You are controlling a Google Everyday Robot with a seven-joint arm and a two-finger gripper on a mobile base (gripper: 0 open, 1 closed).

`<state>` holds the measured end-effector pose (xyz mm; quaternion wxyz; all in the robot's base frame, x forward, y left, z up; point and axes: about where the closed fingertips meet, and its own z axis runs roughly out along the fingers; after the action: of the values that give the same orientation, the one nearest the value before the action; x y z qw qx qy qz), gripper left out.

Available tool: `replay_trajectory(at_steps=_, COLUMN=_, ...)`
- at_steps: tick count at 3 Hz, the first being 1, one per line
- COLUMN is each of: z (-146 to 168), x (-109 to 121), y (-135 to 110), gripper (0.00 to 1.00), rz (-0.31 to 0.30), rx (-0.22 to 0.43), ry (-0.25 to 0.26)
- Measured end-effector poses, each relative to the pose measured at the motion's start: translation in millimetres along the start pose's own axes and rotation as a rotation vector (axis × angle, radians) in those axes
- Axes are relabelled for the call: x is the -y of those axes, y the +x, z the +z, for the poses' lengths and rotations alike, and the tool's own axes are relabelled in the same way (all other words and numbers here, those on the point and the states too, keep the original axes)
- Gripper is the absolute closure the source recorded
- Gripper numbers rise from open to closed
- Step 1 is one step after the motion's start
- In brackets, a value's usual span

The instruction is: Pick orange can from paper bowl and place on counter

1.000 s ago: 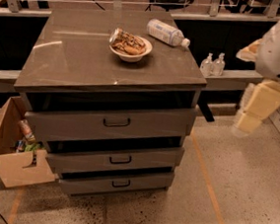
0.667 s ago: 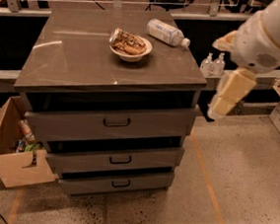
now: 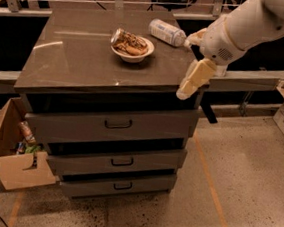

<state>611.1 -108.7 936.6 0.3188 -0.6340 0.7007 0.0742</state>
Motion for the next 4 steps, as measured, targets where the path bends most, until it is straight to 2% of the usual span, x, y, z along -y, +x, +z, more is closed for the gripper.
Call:
replay_trajectory(at_steps=1, z=34, x=40, y=-11, gripper=0.00, rz=0.096, rx=0.072, ry=0.020)
replay_trajectory(at_steps=2, z=34, x=40, y=-11, gripper=0.00, rz=0.096, rx=0.072, ry=0.020)
replay_trajectory(at_steps=3, z=40, x=63, y=-24, gripper=0.00, rz=0.091, rx=0.114, ry=0.034)
replay_trajectory(at_steps=4, z=75, x=102, y=-42, gripper=0.00, rz=0.087, rx=0.178, ry=0.015)
